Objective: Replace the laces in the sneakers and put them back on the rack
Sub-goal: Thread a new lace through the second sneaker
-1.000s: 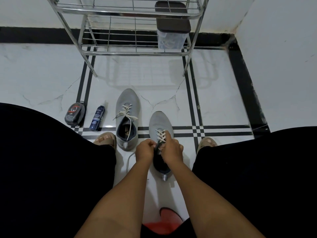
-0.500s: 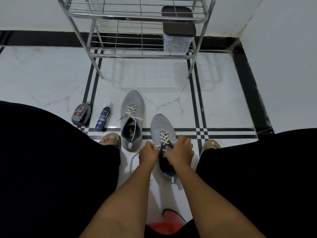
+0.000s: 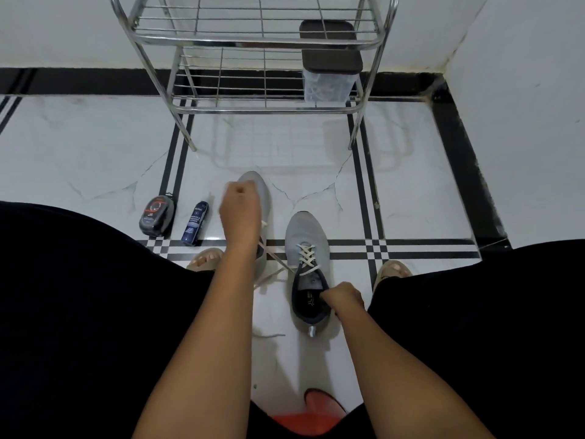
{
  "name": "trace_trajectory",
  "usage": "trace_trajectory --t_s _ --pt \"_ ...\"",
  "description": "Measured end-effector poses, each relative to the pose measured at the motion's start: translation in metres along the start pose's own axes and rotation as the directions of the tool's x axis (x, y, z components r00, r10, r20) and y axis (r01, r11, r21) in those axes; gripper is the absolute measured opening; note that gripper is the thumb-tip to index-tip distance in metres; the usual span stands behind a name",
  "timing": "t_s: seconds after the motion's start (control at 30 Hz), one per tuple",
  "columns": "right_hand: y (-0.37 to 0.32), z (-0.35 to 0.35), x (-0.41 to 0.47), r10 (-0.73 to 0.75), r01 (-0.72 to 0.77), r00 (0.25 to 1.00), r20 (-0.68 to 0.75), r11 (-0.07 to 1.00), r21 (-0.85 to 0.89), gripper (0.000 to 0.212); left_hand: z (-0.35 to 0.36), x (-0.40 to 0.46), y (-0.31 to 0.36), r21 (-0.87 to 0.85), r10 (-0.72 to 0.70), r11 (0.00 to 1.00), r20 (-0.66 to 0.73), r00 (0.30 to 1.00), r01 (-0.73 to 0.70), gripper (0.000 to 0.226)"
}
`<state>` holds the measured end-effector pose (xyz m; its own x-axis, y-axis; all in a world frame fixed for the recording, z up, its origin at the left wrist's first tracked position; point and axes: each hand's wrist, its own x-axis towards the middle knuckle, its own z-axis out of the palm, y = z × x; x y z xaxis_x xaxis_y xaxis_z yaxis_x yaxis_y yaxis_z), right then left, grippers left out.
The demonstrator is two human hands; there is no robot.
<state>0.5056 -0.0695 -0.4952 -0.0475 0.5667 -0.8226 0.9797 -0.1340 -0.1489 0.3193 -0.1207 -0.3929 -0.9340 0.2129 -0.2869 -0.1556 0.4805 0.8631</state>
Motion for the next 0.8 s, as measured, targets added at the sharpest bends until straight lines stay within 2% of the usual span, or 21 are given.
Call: trace_trajectory --t_s 0.03,0.07,0.13,0.17,0.27,0.37,0.47,0.53,0.6,0.7,0.73,0.8 --pt "-0.004 -0.002 0.002 -0.079 0.078 0.995 -0.061 0.997 -0.014 0.026 0.002 0.002 -0.003 0.240 0.006 0.969 0.192 0.981 -0.053 0.033" --pt "-0.008 -0.003 0.002 -0.160 0.157 0.981 -0.113 0.987 -0.027 0.027 0.008 0.002 -0.017 0.448 -0.053 0.886 0.347 0.936 -0.117 0.037" --pt "-0.015 -0.001 0.005 -0.286 0.283 0.941 -0.182 0.958 -0.045 0.023 0.023 -0.007 -0.059 0.642 -0.177 0.745 0.453 0.874 -0.182 0.036" --pt "-0.017 0.000 0.005 -0.321 0.316 0.923 -0.211 0.947 -0.057 0.021 0.030 -0.016 -0.083 0.654 -0.213 0.738 0.459 0.863 -0.166 0.034" --pt "-0.016 0.005 0.008 -0.362 0.340 0.895 -0.259 0.932 -0.127 0.019 0.043 -0.045 -0.131 0.588 -0.259 0.804 0.475 0.841 -0.085 0.029" --pt "-0.014 0.005 0.011 -0.362 0.329 0.886 -0.290 0.931 -0.156 0.019 0.043 -0.041 -0.136 0.581 -0.325 0.813 0.423 0.846 0.021 0.022" --pt "-0.015 0.005 0.013 -0.331 0.298 0.893 -0.304 0.943 -0.150 0.019 0.040 -0.029 -0.140 0.628 -0.469 0.750 0.285 0.836 0.207 0.029" --pt "-0.016 0.008 0.012 -0.328 0.297 0.897 -0.296 0.944 -0.146 0.019 0.039 -0.029 -0.144 0.682 -0.506 0.701 0.269 0.820 0.209 0.034" --pt "-0.016 0.010 0.012 -0.335 0.300 0.897 -0.288 0.940 -0.161 0.021 0.042 -0.035 -0.145 0.723 -0.466 0.677 0.273 0.842 0.141 0.036" --pt "-0.017 0.006 0.015 -0.357 0.318 0.901 -0.246 0.930 -0.185 0.022 0.043 -0.039 -0.141 0.682 -0.225 0.730 0.192 0.955 0.035 0.037" --pt "-0.016 0.005 0.015 -0.369 0.328 0.900 -0.234 0.924 -0.197 0.022 0.046 -0.038 -0.141 0.673 -0.115 0.738 0.211 0.971 -0.059 0.035" --pt "-0.016 0.006 0.014 -0.388 0.346 0.894 -0.223 0.915 -0.208 0.022 0.053 -0.035 -0.143 0.668 0.022 0.689 0.370 0.929 -0.282 0.029"
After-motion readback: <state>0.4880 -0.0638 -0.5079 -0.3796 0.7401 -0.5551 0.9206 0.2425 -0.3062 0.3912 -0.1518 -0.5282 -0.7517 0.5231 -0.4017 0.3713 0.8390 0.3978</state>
